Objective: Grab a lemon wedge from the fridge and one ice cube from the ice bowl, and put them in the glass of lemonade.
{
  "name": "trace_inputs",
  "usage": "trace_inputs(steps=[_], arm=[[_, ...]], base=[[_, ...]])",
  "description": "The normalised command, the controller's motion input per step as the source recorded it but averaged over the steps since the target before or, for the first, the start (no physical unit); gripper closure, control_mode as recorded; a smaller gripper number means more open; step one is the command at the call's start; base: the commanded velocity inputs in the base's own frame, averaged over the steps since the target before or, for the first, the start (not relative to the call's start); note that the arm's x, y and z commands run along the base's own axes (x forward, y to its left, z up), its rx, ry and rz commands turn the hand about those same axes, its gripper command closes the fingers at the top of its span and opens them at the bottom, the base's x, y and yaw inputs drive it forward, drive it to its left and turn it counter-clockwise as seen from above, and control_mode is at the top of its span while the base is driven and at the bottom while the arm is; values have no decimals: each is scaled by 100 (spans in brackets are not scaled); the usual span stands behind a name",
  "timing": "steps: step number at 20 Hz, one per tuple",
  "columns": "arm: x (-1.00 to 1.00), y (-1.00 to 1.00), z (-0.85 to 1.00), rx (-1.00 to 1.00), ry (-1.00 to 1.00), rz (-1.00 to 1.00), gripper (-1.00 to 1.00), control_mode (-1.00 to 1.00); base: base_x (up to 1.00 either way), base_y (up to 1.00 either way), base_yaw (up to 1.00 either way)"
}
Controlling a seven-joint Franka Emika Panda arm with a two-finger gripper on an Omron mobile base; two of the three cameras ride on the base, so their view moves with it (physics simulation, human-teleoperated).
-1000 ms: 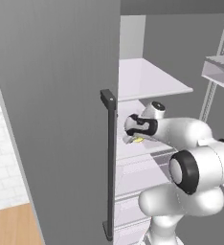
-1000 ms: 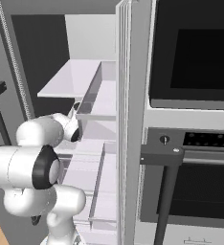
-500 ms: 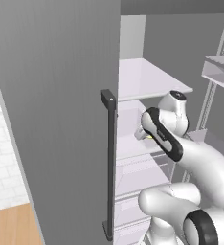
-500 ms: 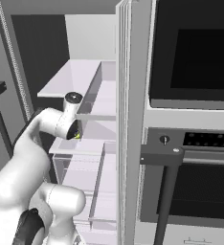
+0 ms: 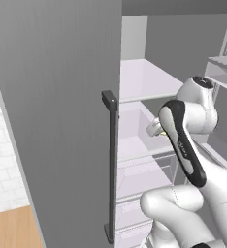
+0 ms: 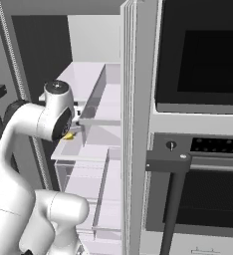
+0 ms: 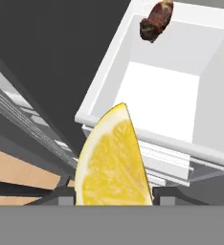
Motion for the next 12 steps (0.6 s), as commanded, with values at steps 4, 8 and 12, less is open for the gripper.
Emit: trace_inputs(steps=[4, 8, 12], arm=[[-77, 0, 47, -4, 0, -10, 100, -100], [-64, 5, 6, -3, 0, -9, 100, -100], [-4, 0, 0, 0, 0, -4, 100, -100]], base=[[0, 0, 0], [0, 0, 0], [0, 0, 0]])
